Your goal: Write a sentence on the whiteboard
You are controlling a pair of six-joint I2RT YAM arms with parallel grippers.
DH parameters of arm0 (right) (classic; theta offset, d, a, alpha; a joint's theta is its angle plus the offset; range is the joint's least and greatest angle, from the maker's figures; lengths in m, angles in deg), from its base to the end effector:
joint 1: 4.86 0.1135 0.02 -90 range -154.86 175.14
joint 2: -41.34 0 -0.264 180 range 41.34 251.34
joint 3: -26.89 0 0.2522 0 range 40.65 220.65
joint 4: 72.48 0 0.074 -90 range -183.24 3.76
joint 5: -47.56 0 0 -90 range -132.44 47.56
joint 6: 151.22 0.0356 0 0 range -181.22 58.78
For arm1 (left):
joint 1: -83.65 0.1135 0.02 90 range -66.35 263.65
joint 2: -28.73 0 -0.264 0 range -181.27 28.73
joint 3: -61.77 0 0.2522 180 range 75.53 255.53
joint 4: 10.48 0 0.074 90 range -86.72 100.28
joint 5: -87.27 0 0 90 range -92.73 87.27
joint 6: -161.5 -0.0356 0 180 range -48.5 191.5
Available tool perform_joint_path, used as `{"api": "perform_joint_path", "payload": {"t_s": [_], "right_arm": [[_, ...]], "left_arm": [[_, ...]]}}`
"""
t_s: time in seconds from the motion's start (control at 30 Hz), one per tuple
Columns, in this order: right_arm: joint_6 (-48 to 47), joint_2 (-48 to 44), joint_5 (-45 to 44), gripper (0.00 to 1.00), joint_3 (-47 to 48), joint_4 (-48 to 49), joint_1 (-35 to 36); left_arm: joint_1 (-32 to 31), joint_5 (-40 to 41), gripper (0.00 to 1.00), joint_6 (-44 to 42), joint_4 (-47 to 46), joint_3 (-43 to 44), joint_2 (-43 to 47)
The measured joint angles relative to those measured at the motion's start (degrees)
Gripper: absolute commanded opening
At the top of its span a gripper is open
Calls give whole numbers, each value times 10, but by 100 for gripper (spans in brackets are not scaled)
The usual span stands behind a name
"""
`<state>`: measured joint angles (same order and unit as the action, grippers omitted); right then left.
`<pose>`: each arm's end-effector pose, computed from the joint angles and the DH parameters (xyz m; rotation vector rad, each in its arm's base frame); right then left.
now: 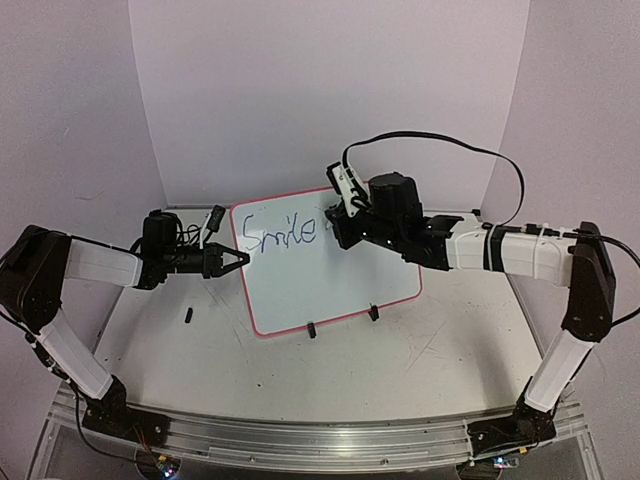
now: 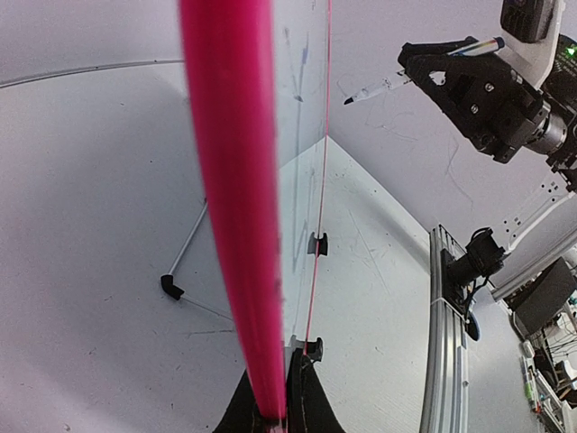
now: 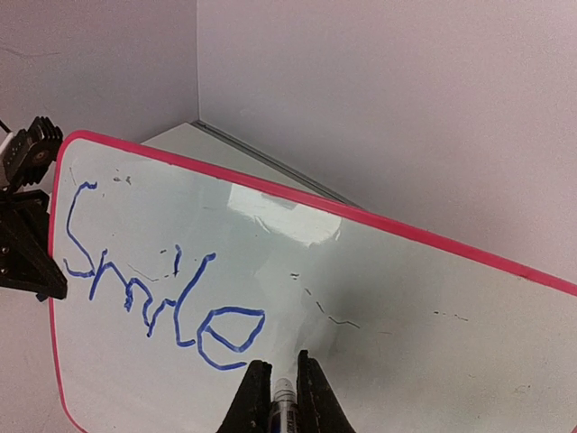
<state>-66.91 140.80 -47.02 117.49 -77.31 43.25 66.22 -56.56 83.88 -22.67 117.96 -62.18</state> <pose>0.2819 0.3100 0.3092 -0.7773 1.6592 0.4523 0.2960 -0.1230 0.1974 0.7242 1.8619 -1.2532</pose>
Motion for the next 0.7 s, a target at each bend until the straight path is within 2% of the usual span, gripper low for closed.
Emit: {"api": "perform_joint_path", "payload": {"t_s": [0.7], "right_arm": [[4,28,-6,0,17,-9,0]], "left_arm": [[-2,0,0,-4,6,3,0]]}}
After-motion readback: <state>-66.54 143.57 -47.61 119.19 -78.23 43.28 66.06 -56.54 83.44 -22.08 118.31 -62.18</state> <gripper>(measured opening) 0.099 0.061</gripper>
